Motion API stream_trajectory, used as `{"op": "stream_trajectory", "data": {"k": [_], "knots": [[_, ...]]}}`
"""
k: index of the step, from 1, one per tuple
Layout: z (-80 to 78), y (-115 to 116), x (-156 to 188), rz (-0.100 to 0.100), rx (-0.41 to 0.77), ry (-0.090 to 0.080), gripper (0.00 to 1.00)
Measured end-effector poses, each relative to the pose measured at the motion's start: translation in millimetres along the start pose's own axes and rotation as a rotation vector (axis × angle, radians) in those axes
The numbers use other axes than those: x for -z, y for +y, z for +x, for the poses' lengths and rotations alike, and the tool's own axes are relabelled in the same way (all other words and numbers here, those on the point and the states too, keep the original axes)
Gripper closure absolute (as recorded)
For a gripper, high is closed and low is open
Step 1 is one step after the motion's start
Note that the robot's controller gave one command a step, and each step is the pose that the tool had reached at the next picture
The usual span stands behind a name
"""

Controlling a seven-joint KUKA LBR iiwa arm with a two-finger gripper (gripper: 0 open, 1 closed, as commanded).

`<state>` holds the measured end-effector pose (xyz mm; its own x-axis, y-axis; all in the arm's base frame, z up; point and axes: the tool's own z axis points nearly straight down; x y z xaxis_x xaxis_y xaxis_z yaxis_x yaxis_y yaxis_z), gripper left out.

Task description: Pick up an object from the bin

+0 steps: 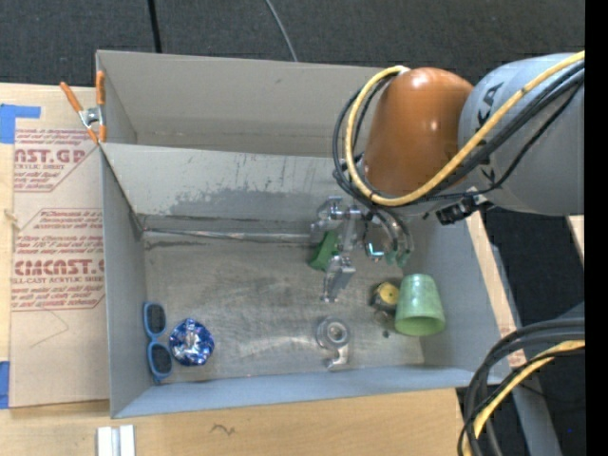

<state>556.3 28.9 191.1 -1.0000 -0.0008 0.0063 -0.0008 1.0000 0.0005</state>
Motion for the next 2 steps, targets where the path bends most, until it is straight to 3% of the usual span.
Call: {"op": "stream_trajectory", "data": {"k": [1, 2], "knots": [[65.6, -32.6, -117.0, 0.001, 0.265, -0.022, 0.0], [68.1, -48.0, -116.2, 0.0, 0.346, -0.033, 0.0]]}}
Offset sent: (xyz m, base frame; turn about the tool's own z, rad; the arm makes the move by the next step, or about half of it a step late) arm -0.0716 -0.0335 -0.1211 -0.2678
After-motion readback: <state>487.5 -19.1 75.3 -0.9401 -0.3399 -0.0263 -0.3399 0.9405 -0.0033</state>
